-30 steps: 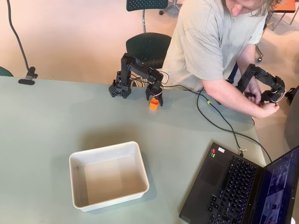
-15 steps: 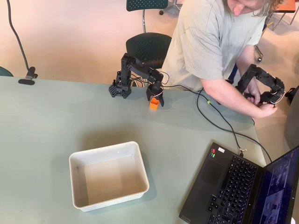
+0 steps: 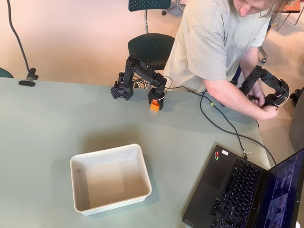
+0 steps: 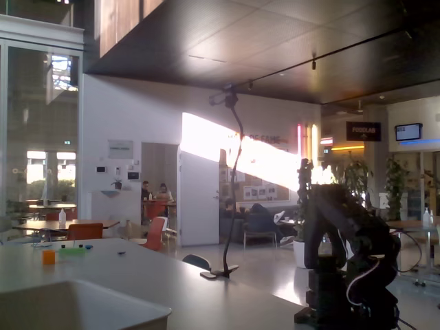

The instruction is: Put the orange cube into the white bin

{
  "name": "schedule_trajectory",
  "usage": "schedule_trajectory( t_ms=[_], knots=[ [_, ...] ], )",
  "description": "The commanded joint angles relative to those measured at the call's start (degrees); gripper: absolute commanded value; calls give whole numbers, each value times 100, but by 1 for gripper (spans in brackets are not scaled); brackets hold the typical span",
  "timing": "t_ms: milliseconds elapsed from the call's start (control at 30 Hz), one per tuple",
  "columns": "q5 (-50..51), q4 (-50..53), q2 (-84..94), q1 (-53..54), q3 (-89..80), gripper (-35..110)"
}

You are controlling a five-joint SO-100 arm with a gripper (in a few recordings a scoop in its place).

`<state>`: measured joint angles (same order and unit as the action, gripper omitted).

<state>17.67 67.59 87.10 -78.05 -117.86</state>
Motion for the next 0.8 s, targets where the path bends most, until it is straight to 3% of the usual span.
schedule_trajectory(
  t_ms=[0,767],
  knots=[
    [18,-35,70,-35,114,27],
    [26,-26,70,53,1125,26]
  ],
)
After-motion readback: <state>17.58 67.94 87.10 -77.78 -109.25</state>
